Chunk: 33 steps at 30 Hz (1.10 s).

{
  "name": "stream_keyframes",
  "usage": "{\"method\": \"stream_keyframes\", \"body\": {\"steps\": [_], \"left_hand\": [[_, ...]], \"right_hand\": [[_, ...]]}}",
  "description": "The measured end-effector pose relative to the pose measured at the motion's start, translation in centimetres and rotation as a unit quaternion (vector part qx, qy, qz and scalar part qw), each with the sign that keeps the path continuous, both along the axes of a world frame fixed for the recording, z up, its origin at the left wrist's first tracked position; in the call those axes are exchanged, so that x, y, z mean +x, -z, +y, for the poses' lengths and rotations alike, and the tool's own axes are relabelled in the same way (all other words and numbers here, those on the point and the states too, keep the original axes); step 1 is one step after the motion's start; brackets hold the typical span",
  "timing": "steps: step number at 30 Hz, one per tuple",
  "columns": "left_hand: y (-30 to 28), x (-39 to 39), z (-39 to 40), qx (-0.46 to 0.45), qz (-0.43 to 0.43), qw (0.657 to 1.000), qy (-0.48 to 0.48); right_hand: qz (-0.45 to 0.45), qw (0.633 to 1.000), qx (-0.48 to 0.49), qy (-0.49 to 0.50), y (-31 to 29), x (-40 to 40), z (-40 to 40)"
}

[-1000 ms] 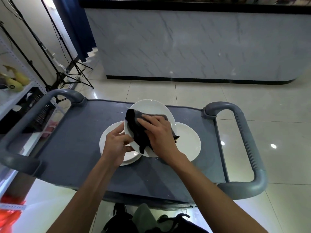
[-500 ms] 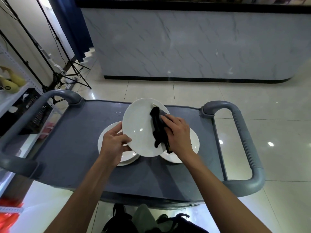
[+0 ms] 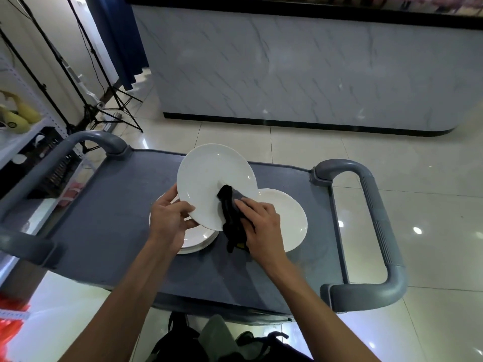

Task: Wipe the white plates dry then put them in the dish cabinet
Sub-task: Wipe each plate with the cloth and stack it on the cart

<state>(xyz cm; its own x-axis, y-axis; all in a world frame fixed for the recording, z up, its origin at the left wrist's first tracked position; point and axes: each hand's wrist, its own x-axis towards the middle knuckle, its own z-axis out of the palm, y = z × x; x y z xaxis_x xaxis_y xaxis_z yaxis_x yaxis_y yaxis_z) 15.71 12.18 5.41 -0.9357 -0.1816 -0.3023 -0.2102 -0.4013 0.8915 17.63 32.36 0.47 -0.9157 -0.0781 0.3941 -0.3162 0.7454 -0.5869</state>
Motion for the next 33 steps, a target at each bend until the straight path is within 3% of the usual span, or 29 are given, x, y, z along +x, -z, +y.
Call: {"method": "stream_keyframes", "body": {"steps": [13, 23, 33], "left_hand": [[-0.2, 0.6, 0.9, -0.016, 0.023, 0.995, 0.091], [0.4, 1.3, 2.1, -0.045, -0.010, 0.985, 0.165], [0.2, 1.2, 1.4, -0.032, -0.016, 0.991, 0.129]], "right_hand": [[0.046, 0.999, 0.005, -0.022, -2.7, -0.7, -2.4], [0.065, 0.998, 0.019, -0.002, -5.6, -4.5, -2.6], [0.057, 0.995, 0.014, 0.077, -5.8, -7.8, -0.4]]}}
